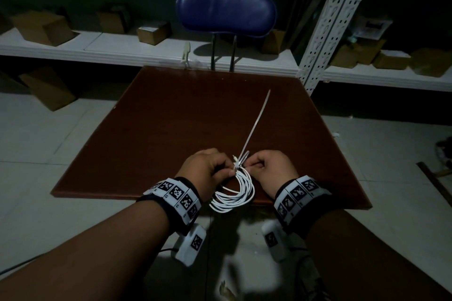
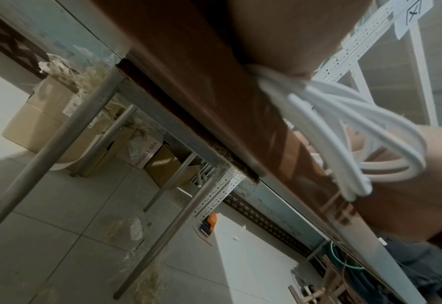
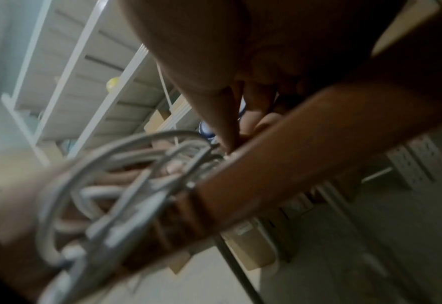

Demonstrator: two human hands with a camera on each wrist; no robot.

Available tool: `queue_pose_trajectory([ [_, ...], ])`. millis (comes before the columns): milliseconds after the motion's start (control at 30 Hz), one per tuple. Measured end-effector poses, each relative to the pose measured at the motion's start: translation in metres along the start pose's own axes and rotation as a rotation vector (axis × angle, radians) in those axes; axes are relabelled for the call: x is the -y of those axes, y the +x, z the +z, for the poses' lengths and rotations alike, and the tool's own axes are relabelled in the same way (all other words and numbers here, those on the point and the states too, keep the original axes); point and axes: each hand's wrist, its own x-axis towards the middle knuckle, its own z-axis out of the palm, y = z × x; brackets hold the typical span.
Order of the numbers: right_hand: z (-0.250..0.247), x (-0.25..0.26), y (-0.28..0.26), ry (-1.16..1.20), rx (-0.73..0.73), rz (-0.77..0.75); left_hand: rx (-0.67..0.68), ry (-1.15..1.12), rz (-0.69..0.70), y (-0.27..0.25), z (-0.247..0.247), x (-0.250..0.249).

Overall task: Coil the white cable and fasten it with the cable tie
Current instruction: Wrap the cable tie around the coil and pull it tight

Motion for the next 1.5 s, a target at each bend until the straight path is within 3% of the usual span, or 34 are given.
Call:
queue_pose_trajectory([
  [167, -0.003, 0.002, -0.003, 0.247, 0.016, 0.023, -0.015, -0.022, -0.004, 0.000, 0.001, 0.003],
  [433, -0.004, 0.001, -0.002, 0.267, 0.051, 0.069, 0.009, 0.002, 0.010, 0.000, -0.001, -0.001],
  [500, -0.007, 0.003, -0.002, 0.245, -0.012, 0.049, 0.021, 0.010, -0.009, 0.000, -0.002, -0.003],
  [600, -0.020, 0.015, -0.006, 0.290, -0.132, -0.115, 0.035, 0.014, -0.013, 0.000, -0.004, -0.006],
  [700, -0.030, 0.032, -0.016, 0.344, -0.059, -0.289, 0.033, 0.005, -0.008, 0.000, -0.003, -0.004],
  [867, -0.027, 0.041, -0.016, 0.118, -0.227, -0.365, 0.025, 0.004, -0.010, 0.001, 0.000, -0.001],
  [1067, -0.028, 0.057, -0.031, 0.067, -0.300, -0.539, -0.017, -0.008, -0.017, 0.000, 0.001, -0.001],
  [1200, -0.040, 0.070, -0.040, 0.226, -0.422, -0.596, -0.017, 0.017, -0.026, 0.000, 0.001, -0.001],
  [1500, -0.070, 0.094, -0.062, 0.399, -0.485, -0.727, 0.006, 0.095, -0.044, 0.001, -0.001, -0.004],
])
